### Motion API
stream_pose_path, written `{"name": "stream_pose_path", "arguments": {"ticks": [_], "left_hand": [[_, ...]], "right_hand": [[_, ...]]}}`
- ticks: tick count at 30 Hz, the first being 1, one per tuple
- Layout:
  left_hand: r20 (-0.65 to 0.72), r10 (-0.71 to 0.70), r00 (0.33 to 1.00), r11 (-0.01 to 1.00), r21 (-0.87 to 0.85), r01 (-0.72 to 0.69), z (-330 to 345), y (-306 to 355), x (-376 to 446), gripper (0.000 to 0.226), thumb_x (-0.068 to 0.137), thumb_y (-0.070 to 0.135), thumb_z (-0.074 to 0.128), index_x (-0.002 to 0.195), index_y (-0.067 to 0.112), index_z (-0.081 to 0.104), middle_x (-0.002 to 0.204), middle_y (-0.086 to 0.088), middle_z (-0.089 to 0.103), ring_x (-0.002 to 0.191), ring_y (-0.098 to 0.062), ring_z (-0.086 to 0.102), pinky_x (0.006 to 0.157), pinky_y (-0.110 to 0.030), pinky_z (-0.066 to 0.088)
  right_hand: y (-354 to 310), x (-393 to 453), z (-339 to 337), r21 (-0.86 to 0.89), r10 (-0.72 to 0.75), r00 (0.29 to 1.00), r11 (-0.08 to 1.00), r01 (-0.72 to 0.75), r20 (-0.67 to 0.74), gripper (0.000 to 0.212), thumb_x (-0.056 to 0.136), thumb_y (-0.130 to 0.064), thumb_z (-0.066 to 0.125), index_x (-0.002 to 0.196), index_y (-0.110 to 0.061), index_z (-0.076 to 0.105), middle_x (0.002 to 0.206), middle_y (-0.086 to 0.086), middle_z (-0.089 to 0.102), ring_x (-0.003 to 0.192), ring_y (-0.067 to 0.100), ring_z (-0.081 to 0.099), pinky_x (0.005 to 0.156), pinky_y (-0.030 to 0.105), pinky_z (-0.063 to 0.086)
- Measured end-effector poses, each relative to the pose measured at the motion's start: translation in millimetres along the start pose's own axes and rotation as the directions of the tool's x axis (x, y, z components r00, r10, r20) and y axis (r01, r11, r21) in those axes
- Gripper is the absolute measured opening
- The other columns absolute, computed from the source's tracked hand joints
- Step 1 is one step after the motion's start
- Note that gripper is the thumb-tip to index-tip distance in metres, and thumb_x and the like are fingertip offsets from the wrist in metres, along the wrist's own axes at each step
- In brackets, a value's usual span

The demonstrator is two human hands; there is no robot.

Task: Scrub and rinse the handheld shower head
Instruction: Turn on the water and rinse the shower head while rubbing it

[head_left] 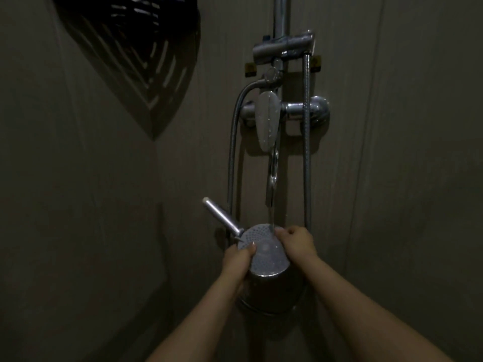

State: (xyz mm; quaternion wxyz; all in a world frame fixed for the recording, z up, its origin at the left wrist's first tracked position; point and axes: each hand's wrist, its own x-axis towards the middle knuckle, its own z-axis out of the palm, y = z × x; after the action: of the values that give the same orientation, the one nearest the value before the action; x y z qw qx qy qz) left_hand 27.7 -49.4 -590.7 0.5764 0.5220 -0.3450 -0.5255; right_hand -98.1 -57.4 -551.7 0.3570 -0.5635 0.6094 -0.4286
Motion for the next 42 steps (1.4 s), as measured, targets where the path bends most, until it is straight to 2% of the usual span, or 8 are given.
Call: {"name": "stream_pose_path", "arguments": {"ticks": [5,11,14,19,27,32,37,42], "left_hand": [[-0.035,0.124,0.992,0.972,0.206,-0.114,-6.7,2.9,0.2,0.033,0.09,0.018,0.056,0.116,-0.002,0.06,0.09,-0.005,0.063,0.069,-0.01,0.058,0.044,-0.01,0.046],[-0.018,0.025,1.0,0.996,0.084,-0.024,-4.7,3.2,-5.9,0.027,0.096,0.022,0.043,0.107,0.003,0.059,0.088,-0.007,0.062,0.07,-0.012,0.058,0.052,-0.017,0.046],[0.024,-0.052,0.998,0.987,-0.152,0.055,5.4,4.3,-7.0,0.02,0.094,0.016,0.044,0.092,0.008,0.062,0.081,-0.01,0.067,0.074,-0.022,0.063,0.066,-0.031,0.051],[0.105,-0.096,0.99,0.927,-0.354,0.127,-3.5,1.4,-2.9,0.025,0.096,0.015,0.04,0.095,0.007,0.064,0.086,-0.012,0.069,0.083,-0.023,0.065,0.069,-0.032,0.051],[0.066,0.016,0.998,0.992,-0.124,-0.008,14.2,0.3,-2.4,0.024,0.098,0.016,0.037,0.093,0.012,0.061,0.092,-0.01,0.066,0.083,-0.021,0.063,0.072,-0.029,0.051],[-0.045,0.184,0.982,0.983,0.022,-0.183,6.8,6.4,-0.7,0.017,0.092,0.02,0.051,0.088,0.009,0.063,0.08,-0.005,0.065,0.075,-0.018,0.063,0.057,-0.023,0.047],[-0.053,0.039,0.998,0.941,-0.334,-0.054,11.4,-0.7,-8.7,0.021,0.088,0.015,0.057,0.108,0.008,0.061,0.099,-0.012,0.068,0.08,-0.021,0.066,0.06,-0.027,0.054],[0.063,-0.038,0.997,0.92,-0.387,0.059,4.5,-7.9,-12.4,0.032,0.086,0.007,0.057,0.118,0.01,0.057,0.11,-0.015,0.065,0.092,-0.027,0.065,0.071,-0.036,0.055]], "right_hand": [[4.7,9.1,12.4,-0.268,-0.076,0.992,0.958,0.101,0.099,0.049,0.085,-0.041,0.061,0.115,-0.004,0.051,0.118,0.011,0.06,0.105,0.028,0.06,0.083,0.034,0.049],[10.1,13.7,21.5,-0.611,-0.212,0.977,0.777,0.148,-0.034,0.036,0.097,-0.037,0.036,0.111,-0.009,0.054,0.111,0.012,0.062,0.092,0.024,0.06,0.077,0.034,0.05],[17.2,5.8,34.8,-0.669,-0.262,0.965,0.722,0.177,-0.027,0.054,0.097,-0.045,0.03,0.137,-0.008,0.034,0.138,0.015,0.041,0.123,0.028,0.044,0.099,0.039,0.038],[26.6,-16.6,43.7,-0.704,-0.377,0.811,0.411,0.58,0.448,0.061,0.098,-0.04,0.024,0.15,-0.022,-0.003,0.159,0.0,-0.011,0.146,0.017,-0.014,0.115,0.048,-0.012],[16.1,6.6,35.6,-0.652,-0.331,0.936,0.738,0.174,-0.124,0.075,0.085,-0.063,0.041,0.138,-0.01,0.034,0.14,0.012,0.041,0.13,0.026,0.04,0.105,0.039,0.034],[14.5,14.6,20.1,-0.309,-0.176,0.977,0.942,0.131,-0.122,0.04,0.095,-0.041,0.043,0.099,-0.004,0.057,0.098,0.015,0.067,0.086,0.029,0.064,0.073,0.036,0.052],[1.2,6.5,25.7,-0.25,-0.185,0.938,0.962,0.112,-0.294,0.033,0.1,-0.021,0.036,0.099,0.004,0.059,0.1,0.021,0.065,0.074,0.022,0.055,0.061,0.026,0.038],[3.0,1.2,29.9,-0.338,-0.227,0.96,0.927,0.161,-0.165,0.038,0.096,-0.038,0.041,0.102,-0.002,0.055,0.102,0.019,0.064,0.088,0.031,0.061,0.067,0.029,0.042]]}}
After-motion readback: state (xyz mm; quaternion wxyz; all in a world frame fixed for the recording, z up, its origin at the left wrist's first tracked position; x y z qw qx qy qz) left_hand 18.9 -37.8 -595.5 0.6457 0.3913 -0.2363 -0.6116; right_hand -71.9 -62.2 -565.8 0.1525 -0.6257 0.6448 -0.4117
